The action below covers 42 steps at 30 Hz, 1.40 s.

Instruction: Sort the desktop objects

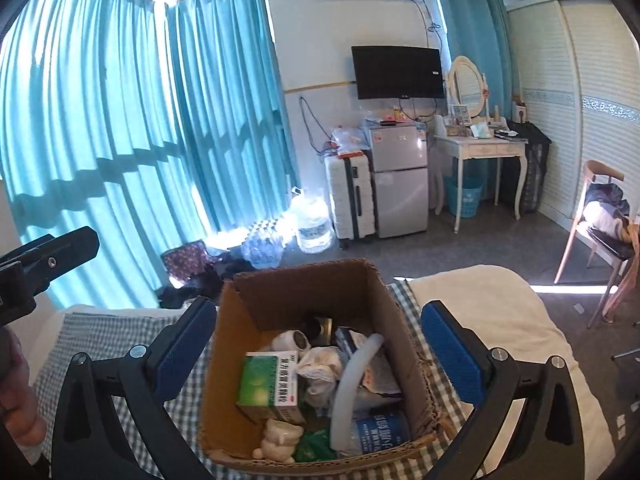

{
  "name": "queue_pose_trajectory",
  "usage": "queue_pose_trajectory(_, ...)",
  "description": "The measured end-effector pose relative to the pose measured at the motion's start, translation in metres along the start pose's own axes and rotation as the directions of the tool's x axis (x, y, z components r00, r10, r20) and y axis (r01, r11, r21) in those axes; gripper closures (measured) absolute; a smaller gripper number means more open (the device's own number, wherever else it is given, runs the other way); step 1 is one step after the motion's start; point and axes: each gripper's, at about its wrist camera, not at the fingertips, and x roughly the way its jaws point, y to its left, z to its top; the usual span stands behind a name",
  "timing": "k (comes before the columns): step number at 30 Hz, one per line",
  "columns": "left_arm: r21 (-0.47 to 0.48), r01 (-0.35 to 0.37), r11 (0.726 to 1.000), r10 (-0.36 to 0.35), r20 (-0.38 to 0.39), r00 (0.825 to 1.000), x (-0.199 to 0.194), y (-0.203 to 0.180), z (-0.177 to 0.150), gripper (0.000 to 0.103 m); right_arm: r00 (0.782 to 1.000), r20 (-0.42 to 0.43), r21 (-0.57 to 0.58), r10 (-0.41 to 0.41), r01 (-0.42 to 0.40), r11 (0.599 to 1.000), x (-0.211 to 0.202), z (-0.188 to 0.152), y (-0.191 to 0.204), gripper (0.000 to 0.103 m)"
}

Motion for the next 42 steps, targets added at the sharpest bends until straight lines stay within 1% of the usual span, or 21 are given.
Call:
queue_pose_trajectory(2,0.002,-0.016,1.0,0.016,0.011,1.0,-0.007,0.009,0.0,0.0,1.0,0.01,-0.002,0.027,-0.027,1.0,-0.006,0.002,0.006,0.0)
queue_pose_trajectory(5,0.0,-0.064,0.998,0.064,0.02,0.998,-0.016,0.021,-0.001,0.0,0.997,0.008,-0.001,0.073,-0.073,0.997,-0.01,0.004,0.015,0.0)
queue_pose_trajectory(13,-0.031,-0.114,0.993,0.116,0.034,0.993,-0.033,0.057,-0.005,0.0,0.99,-0.003,-0.014,0.139,-0.139,0.99,-0.014,0.004,0.039,0.0)
queue_pose_trajectory(19,-0.066,-0.146,0.987,0.148,0.029,0.989,-0.039,0.09,-0.017,0.0,0.985,-0.012,-0.041,0.175,-0.175,0.984,-0.014,0.0,0.065,0.0)
queue_pose_trajectory(22,-0.088,-0.157,0.984,0.159,0.026,0.987,-0.039,0.107,-0.025,0.0,0.979,-0.021,-0.039,0.202,-0.202,0.979,-0.011,-0.003,0.076,0.0)
queue_pose_trajectory(25,-0.127,-0.134,0.983,0.133,-0.011,0.991,-0.034,0.124,-0.033,0.0,0.974,-0.036,-0.041,0.223,-0.225,0.974,-0.005,-0.007,0.09,0.0)
queue_pose_trajectory(27,-0.141,-0.143,0.98,0.141,-0.023,0.99,-0.032,0.136,-0.04,0.0,0.971,-0.048,-0.056,0.232,-0.235,0.97,-0.002,-0.01,0.099,0.0)
queue_pose_trajectory(35,-0.123,-0.201,0.972,0.196,-0.052,0.979,-0.027,0.163,-0.068,0.0,0.968,-0.084,-0.092,0.237,-0.245,0.965,0.008,-0.022,0.13,0.0)
queue_pose_trajectory(39,-0.12,-0.2,0.972,0.194,-0.061,0.979,-0.024,0.177,-0.082,0.0,0.969,-0.111,-0.128,0.221,-0.235,0.964,0.016,-0.032,0.145,0.0)
queue_pose_trajectory(42,-0.119,-0.214,0.97,0.207,-0.069,0.976,-0.022,0.186,-0.094,0.0,0.966,-0.132,-0.153,0.222,-0.241,0.958,0.022,-0.04,0.158,0.0)
